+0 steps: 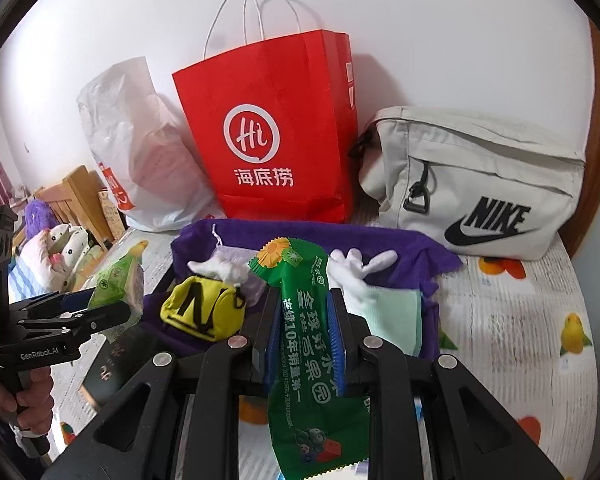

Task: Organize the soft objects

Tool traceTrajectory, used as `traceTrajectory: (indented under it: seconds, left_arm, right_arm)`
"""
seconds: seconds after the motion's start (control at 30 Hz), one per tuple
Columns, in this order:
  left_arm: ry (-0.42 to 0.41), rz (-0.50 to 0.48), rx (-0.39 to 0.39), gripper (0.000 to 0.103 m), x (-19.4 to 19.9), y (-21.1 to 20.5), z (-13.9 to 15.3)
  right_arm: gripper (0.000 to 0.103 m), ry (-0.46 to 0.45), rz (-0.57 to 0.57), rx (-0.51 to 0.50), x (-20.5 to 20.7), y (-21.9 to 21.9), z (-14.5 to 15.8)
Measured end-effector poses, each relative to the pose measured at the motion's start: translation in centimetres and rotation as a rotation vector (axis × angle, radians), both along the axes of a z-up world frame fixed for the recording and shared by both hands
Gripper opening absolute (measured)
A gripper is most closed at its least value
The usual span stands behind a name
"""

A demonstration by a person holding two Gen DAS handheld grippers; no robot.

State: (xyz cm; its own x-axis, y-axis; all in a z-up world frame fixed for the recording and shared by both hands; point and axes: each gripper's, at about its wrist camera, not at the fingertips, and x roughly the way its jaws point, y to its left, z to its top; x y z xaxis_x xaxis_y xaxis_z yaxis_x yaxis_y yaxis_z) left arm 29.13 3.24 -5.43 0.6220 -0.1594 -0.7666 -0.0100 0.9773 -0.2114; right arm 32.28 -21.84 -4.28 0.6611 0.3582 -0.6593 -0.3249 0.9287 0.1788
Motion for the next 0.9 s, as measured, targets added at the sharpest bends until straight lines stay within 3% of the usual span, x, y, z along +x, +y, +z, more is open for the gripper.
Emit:
traceTrajectory:
  seconds: [0.43,0.9]
  left_arm:
    - [0.049,0.011,-0.016,0.065,4.3,-0.2,-2.2]
    - [0.127,0.011,-0.030,0.066,8.6,-0.6,-5.2]
  right_arm:
    - [0.025,0.089,0.020,-0.024,5.5,1.2,-3.0]
    - [0.028,0.171,0.029,-0.080,8.7,2.5,-6.2]
